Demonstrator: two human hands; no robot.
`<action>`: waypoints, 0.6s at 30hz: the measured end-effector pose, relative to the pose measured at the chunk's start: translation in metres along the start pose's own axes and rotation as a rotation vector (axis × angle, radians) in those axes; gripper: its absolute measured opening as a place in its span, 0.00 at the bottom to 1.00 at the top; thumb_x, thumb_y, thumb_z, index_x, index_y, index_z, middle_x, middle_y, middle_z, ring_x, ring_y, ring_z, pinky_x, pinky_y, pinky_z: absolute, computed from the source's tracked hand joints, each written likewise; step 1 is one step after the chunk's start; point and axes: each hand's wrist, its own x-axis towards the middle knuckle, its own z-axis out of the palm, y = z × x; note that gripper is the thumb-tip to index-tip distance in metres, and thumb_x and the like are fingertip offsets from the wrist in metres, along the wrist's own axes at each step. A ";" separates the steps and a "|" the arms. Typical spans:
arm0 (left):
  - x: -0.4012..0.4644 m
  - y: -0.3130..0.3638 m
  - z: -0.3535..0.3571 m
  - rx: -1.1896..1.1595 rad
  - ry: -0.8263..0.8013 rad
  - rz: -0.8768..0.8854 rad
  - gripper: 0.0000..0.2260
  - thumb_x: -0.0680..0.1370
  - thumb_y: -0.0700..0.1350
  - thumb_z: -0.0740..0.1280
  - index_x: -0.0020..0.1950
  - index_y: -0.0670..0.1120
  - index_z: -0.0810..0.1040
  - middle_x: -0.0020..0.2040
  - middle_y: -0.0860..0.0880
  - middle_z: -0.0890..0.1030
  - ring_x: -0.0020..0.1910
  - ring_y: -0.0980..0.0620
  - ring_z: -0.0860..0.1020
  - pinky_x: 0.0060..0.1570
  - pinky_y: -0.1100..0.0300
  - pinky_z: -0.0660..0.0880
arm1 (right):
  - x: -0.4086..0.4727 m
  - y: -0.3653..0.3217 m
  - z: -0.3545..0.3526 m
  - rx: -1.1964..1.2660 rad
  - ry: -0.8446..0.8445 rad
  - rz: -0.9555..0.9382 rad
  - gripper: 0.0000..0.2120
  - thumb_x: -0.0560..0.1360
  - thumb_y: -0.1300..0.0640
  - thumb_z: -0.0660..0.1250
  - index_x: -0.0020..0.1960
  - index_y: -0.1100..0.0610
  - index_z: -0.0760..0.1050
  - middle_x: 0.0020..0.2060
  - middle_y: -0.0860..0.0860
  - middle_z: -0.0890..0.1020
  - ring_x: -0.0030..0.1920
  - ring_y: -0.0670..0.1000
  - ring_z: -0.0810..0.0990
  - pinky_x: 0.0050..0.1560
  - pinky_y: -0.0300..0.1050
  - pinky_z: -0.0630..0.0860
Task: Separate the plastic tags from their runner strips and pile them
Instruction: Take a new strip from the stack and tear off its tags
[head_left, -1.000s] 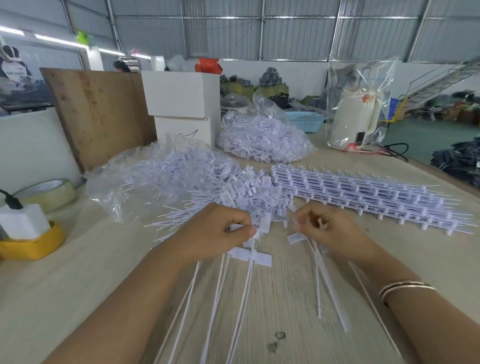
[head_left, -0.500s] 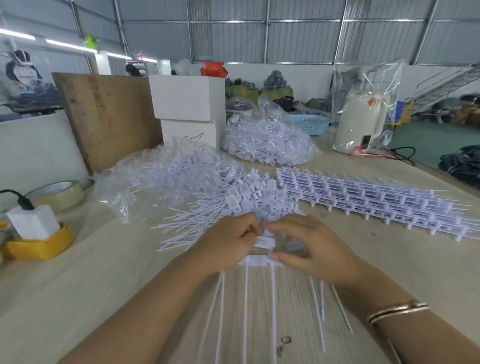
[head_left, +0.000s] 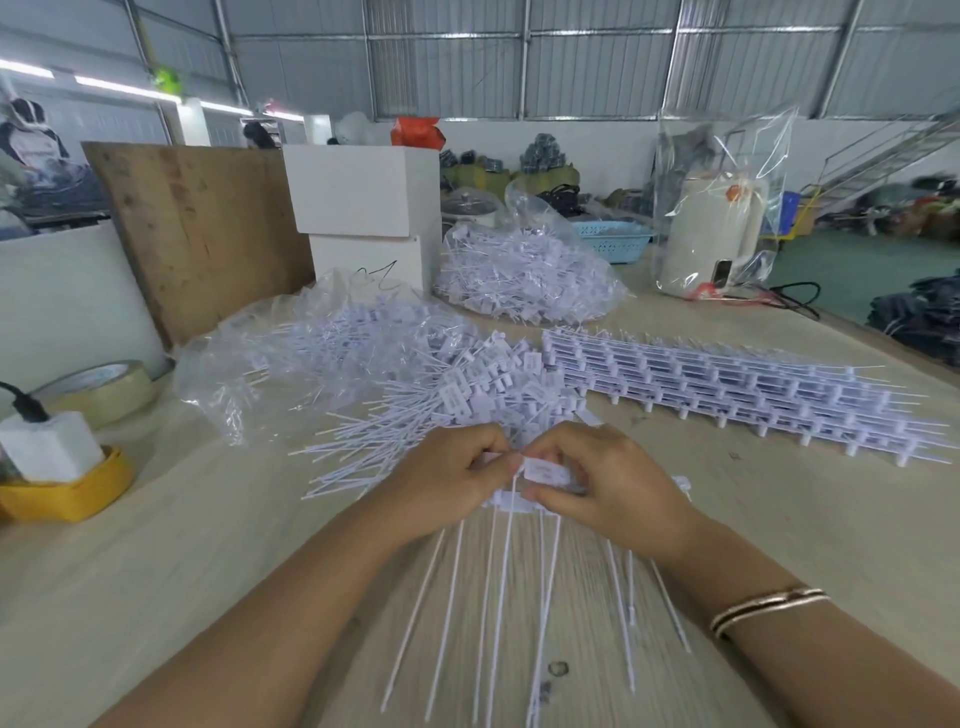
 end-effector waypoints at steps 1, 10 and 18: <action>0.000 0.000 0.000 0.025 0.000 0.007 0.12 0.78 0.50 0.64 0.34 0.54 0.71 0.25 0.56 0.68 0.26 0.61 0.66 0.30 0.63 0.61 | 0.000 0.001 0.001 -0.010 -0.002 0.007 0.12 0.70 0.49 0.72 0.50 0.54 0.79 0.37 0.39 0.73 0.33 0.36 0.69 0.38 0.29 0.63; -0.002 0.007 0.001 0.069 -0.001 0.235 0.06 0.79 0.46 0.63 0.46 0.45 0.75 0.37 0.49 0.77 0.35 0.57 0.71 0.34 0.66 0.64 | -0.001 0.009 -0.007 0.403 0.010 0.187 0.10 0.74 0.57 0.66 0.40 0.61 0.81 0.33 0.55 0.82 0.31 0.49 0.78 0.37 0.45 0.75; -0.007 0.009 -0.009 -0.066 0.029 0.251 0.09 0.79 0.42 0.64 0.39 0.52 0.73 0.30 0.54 0.72 0.26 0.59 0.65 0.29 0.69 0.60 | -0.006 0.024 -0.031 0.925 0.282 0.394 0.07 0.75 0.60 0.64 0.39 0.55 0.78 0.31 0.46 0.80 0.32 0.43 0.76 0.34 0.31 0.71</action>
